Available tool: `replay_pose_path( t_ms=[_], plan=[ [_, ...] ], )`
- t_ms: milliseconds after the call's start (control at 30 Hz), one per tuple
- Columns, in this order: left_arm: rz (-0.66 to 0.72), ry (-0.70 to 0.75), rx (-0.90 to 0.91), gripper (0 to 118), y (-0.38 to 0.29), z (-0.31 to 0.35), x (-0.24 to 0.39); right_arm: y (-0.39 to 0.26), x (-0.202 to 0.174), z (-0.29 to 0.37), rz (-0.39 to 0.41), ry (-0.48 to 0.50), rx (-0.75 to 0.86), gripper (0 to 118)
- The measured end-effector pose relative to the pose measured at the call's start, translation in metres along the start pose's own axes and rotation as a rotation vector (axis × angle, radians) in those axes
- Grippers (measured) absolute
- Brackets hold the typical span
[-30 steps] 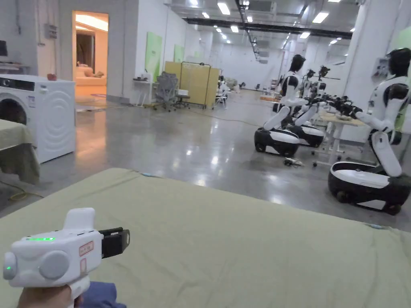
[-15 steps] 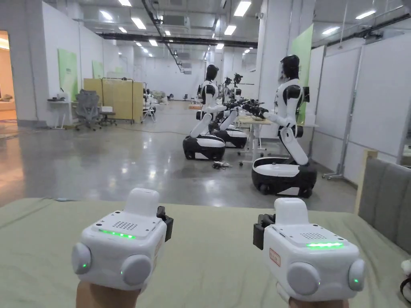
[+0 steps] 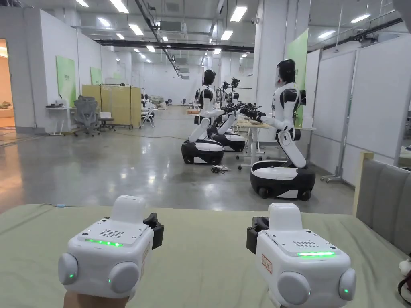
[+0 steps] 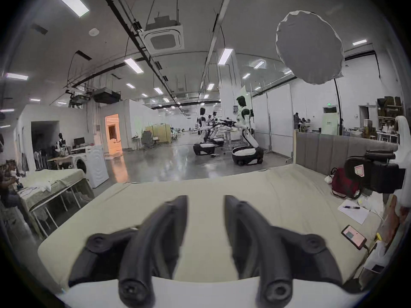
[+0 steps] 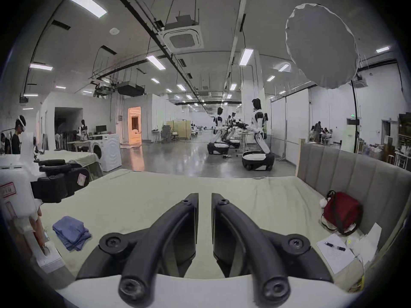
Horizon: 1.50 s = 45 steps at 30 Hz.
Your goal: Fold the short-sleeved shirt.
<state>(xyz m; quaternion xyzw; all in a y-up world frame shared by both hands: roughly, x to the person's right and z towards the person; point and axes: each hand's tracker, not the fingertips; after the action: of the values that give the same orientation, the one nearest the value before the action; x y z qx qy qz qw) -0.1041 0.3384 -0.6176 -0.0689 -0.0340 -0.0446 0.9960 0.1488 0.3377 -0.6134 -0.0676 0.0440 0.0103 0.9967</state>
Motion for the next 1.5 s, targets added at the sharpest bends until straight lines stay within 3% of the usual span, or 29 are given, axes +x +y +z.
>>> replay_pose_path(
  t_ms=[33, 67, 100, 167, 233, 400, 467, 533, 600, 800, 1267, 1433, 1500],
  plan=[
    [-0.004, 0.004, -0.001, 54, -0.001, 0.0, -0.001, -0.001, 0.0, 0.0, 0.004, -0.004, 0.002, 22],
    [-0.007, 0.006, -0.001, 74, -0.002, 0.001, 0.0, -0.001, 0.001, 0.001, 0.004, -0.005, 0.002, 30],
    [-0.009, 0.006, 0.0, 87, -0.004, 0.001, -0.002, -0.002, 0.002, 0.0, -0.001, -0.003, -0.002, 38],
    [-0.005, 0.005, 0.0, 98, -0.005, 0.001, -0.004, -0.004, 0.003, 0.0, -0.011, -0.001, -0.006, 60],
    [0.008, 0.011, 0.004, 118, -0.008, 0.0, -0.005, -0.006, 0.003, 0.0, -0.013, 0.002, 0.007, 70],
    [0.01, 0.009, 0.015, 118, -0.01, -0.003, -0.008, -0.007, -0.002, 0.0, 0.0, -0.019, 0.014, 83],
    [0.019, 0.009, 0.015, 118, -0.01, 0.0, -0.007, -0.005, -0.006, -0.002, 0.0, -0.016, -0.009, 83],
    [0.026, 0.012, 0.022, 118, -0.01, -0.001, -0.008, -0.002, -0.014, -0.003, 0.032, -0.105, -0.072, 83],
    [0.038, 0.0, 0.017, 118, -0.011, 0.002, -0.01, -0.002, -0.019, -0.003, 0.058, -0.107, -0.071, 83],
    [0.065, 0.005, -0.001, 118, -0.016, 0.001, -0.015, 0.004, -0.017, 0.001, -0.011, -0.12, -0.072, 83],
    [0.056, 0.019, -0.004, 118, -0.022, 0.004, -0.012, 0.006, -0.016, 0.004, 0.006, -0.162, -0.071, 82],
    [0.063, 0.023, -0.002, 118, -0.023, 0.005, -0.011, 0.004, -0.01, 0.007, -0.003, -0.131, -0.045, 82],
    [0.062, 0.024, -0.009, 118, -0.023, 0.005, -0.011, 0.004, -0.012, 0.008, 0.002, -0.178, -0.047, 82]
  ],
)
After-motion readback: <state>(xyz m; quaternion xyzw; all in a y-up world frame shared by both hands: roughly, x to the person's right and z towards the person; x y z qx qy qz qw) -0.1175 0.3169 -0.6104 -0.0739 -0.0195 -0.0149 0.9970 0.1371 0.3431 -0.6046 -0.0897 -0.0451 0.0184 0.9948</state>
